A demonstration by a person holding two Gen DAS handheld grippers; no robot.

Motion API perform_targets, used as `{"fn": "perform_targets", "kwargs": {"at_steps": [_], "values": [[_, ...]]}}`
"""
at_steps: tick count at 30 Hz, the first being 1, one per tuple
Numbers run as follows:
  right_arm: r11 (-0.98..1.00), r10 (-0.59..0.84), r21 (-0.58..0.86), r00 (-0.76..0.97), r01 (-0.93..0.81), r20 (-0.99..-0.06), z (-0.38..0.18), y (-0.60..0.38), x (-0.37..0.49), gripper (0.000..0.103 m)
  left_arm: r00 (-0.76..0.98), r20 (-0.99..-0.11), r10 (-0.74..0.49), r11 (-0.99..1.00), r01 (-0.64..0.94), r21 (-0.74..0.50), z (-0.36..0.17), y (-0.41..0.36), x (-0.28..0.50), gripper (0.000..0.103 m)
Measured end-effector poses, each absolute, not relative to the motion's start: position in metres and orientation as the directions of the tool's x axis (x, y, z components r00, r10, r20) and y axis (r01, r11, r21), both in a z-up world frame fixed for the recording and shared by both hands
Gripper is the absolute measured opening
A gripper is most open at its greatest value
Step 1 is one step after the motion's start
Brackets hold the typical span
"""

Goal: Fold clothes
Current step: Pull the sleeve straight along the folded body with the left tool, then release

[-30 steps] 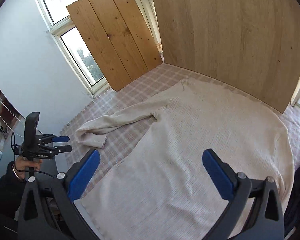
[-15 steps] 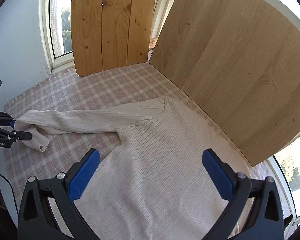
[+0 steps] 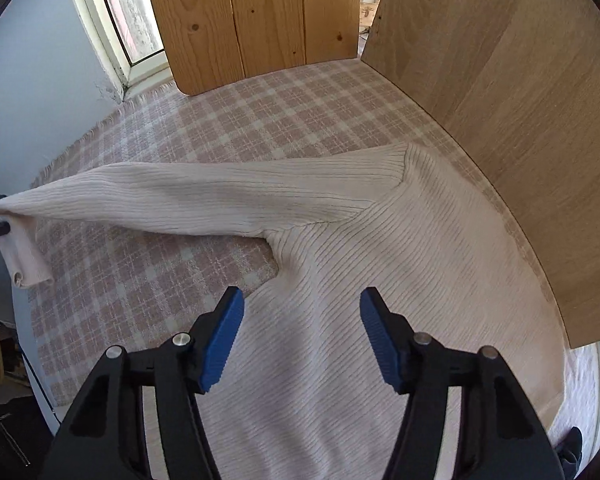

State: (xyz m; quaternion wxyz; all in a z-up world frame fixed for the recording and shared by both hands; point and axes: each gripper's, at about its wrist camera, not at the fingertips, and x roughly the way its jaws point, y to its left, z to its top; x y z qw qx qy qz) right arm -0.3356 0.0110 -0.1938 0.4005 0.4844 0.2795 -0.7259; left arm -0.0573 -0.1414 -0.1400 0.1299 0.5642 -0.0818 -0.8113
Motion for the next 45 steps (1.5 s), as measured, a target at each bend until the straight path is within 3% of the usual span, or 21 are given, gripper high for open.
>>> {"fn": "perform_targets", "kwargs": {"at_steps": [4, 10, 17, 22, 26, 28, 34, 35, 38, 39, 45], "values": [[-0.533, -0.312, 0.033, -0.161, 0.845, -0.936, -0.203, 0.009, -0.348, 0.06, -0.228, -0.948, -0.223, -0.974, 0.096, 0.206, -0.16, -0.136, -0.037, 0.032], [-0.51, -0.351, 0.099, -0.102, 0.854, -0.931, -0.199, -0.007, -0.343, 0.06, -0.274, -0.953, -0.131, -0.939, 0.343, 0.031, -0.163, -0.19, -0.046, 0.049], [-0.433, -0.333, 0.118, -0.037, 0.894, -0.942, -0.21, -0.041, -0.318, 0.06, -0.241, -0.97, -0.031, -0.943, 0.328, -0.052, -0.202, -0.186, -0.072, 0.049], [-0.455, -0.341, 0.135, -0.032, 0.88, -0.94, -0.213, -0.051, -0.319, 0.06, -0.249, -0.968, -0.029, -0.951, 0.305, -0.05, -0.202, -0.183, -0.078, 0.042], [-0.472, -0.328, 0.195, 0.034, 0.859, -0.944, -0.224, -0.063, -0.322, 0.06, -0.256, -0.966, -0.033, -0.953, 0.301, -0.047, -0.203, -0.183, -0.078, 0.023], [-0.483, -0.319, 0.204, 0.045, 0.852, -0.947, -0.229, -0.07, -0.32, 0.06, -0.275, -0.961, -0.032, -0.95, 0.308, -0.056, -0.203, -0.184, -0.077, 0.018], [-0.508, -0.312, 0.213, 0.052, 0.834, -0.949, -0.235, -0.076, -0.321, 0.06, -0.301, -0.953, -0.031, -0.947, 0.314, -0.068, -0.199, -0.188, -0.069, 0.014], [-0.513, -0.311, 0.213, 0.052, 0.832, -0.949, -0.236, -0.076, -0.322, 0.058, -0.307, -0.951, -0.026, -0.945, 0.318, -0.077, -0.198, -0.192, -0.07, 0.014], [-0.526, -0.307, 0.216, 0.053, 0.823, -0.95, -0.237, -0.074, -0.326, 0.018, -0.327, -0.944, -0.039, -0.942, 0.328, -0.075, -0.19, -0.197, -0.064, 0.013], [-0.531, -0.306, 0.217, 0.053, 0.82, -0.95, -0.237, -0.074, -0.328, 0.012, -0.33, -0.942, -0.057, -0.943, 0.329, -0.058, -0.187, -0.199, -0.062, 0.013], [-0.499, -0.229, 0.153, 0.041, 0.853, -0.973, -0.236, -0.064, -0.322, 0.005, -0.313, -0.949, -0.048, -0.969, 0.244, -0.032, -0.16, -0.182, -0.054, 0.015]]}}
